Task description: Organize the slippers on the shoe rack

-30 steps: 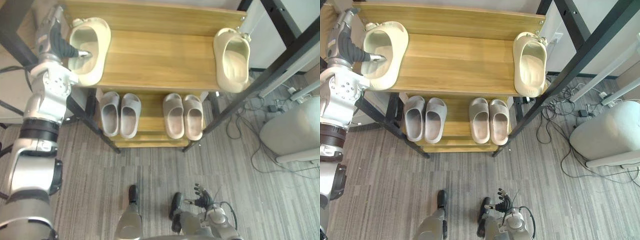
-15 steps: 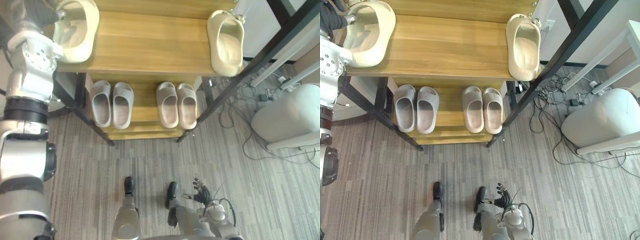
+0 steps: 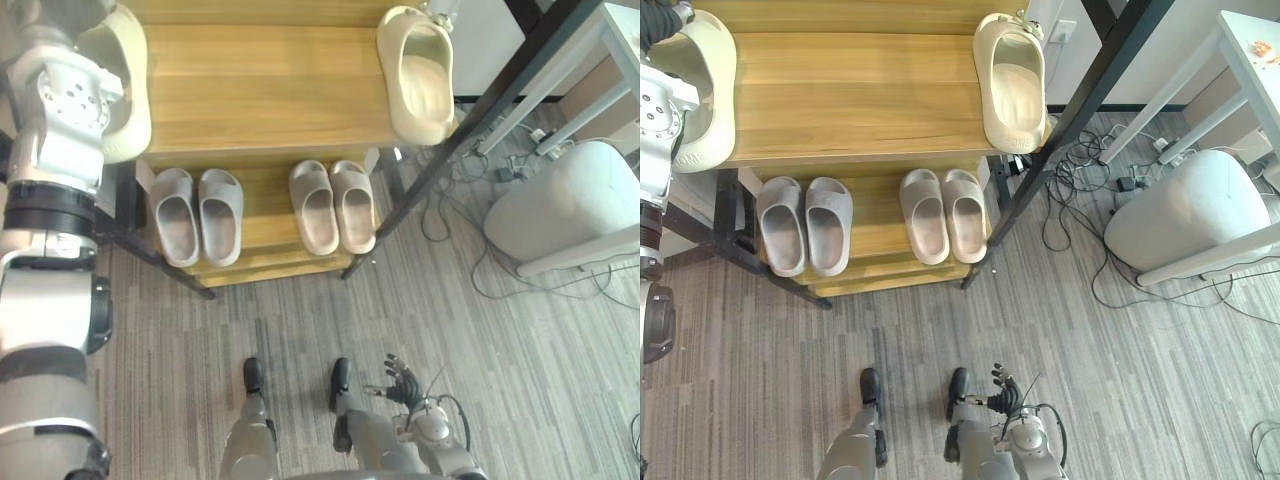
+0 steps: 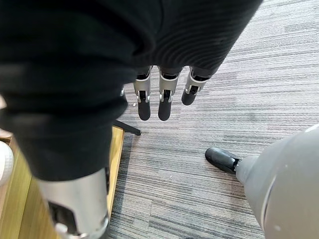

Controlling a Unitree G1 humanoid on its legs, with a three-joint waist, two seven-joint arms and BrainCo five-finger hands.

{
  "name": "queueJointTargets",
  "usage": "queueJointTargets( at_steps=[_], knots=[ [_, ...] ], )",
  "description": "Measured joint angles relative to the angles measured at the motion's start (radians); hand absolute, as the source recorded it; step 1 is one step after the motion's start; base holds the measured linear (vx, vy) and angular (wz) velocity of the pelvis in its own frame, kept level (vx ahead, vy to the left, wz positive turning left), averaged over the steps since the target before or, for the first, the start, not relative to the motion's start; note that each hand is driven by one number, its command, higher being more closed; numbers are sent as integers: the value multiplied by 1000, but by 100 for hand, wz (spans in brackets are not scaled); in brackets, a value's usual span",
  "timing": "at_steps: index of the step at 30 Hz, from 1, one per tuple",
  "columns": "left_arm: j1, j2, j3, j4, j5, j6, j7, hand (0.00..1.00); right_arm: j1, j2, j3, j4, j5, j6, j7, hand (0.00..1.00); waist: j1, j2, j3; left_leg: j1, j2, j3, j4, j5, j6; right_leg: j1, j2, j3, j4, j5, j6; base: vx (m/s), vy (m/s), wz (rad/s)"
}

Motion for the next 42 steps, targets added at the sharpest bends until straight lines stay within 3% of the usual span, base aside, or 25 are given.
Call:
queueJointTargets(
  at_steps=[6, 18, 23, 42],
  knots=[
    [1, -22, 0, -15, 2, 1, 7, 0, 2, 0, 7, 1, -2, 0, -1, 0, -3, 1, 0, 19, -1, 0, 0, -8, -6, 22, 0, 5, -6, -2, -3, -17, 55, 0],
    [195, -24, 63, -282, 1, -8, 41, 0, 7, -2, 19, 3, -10, 1, 0, 0, 5, 15, -6, 19, -5, -16, 0, -12, -9, 35, -2, -11, -14, -1, 1, -9, 55, 4],
    [250, -39, 89, -282, 11, -10, 38, 0, 13, -14, 21, 9, -12, 3, 2, 0, 9, 34, -11, 30, -6, -35, 0, -14, -11, 58, 0, -28, -18, -7, 3, 3, 46, 10],
    [257, -13, 126, -238, 61, 12, 17, 0, 52, -16, 23, -2, -11, 3, 19, 0, 21, 40, -9, 17, 1, -35, 0, -18, -17, 46, 6, -30, -17, -15, -1, -12, 32, 0]
  ],
)
